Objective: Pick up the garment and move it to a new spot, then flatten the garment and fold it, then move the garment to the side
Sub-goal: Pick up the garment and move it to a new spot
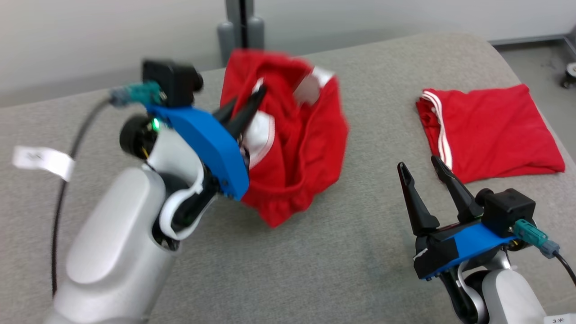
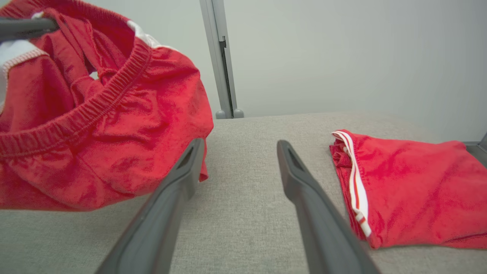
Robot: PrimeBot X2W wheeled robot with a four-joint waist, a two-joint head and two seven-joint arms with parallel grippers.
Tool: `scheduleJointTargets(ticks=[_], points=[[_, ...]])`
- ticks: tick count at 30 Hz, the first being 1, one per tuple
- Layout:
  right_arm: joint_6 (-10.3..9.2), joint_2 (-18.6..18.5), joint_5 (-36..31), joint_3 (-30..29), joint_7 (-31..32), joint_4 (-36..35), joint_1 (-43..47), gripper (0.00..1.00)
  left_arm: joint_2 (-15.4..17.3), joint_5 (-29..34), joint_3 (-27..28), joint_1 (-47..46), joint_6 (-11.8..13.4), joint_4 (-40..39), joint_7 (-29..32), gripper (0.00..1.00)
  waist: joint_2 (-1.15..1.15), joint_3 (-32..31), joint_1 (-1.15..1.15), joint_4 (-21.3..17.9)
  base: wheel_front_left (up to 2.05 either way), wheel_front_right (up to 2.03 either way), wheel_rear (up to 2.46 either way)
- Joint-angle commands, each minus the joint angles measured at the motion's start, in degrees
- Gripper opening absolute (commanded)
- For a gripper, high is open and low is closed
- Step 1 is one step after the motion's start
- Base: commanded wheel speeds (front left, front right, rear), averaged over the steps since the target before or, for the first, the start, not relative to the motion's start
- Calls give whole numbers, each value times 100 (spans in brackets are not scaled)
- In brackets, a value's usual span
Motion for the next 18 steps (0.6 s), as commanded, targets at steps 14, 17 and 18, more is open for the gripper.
scheduleJointTargets(ticks=[14, 17, 18], points=[[4, 43, -68, -274, 53, 35, 7, 100, -412, 682, -768, 215, -132, 2409, -766, 100, 0, -58, -1, 43, 0, 0, 0], [4, 42, -113, -328, 85, 3, 59, 100, -451, 638, -631, 229, -64, 2354, -1050, 100, 0, -188, -1, 197, 0, 0, 0], [4, 42, -123, -343, 104, -18, 87, 100, -416, 666, -604, 269, -21, 2294, -1129, 100, 0, -228, -1, 252, 0, 0, 0]])
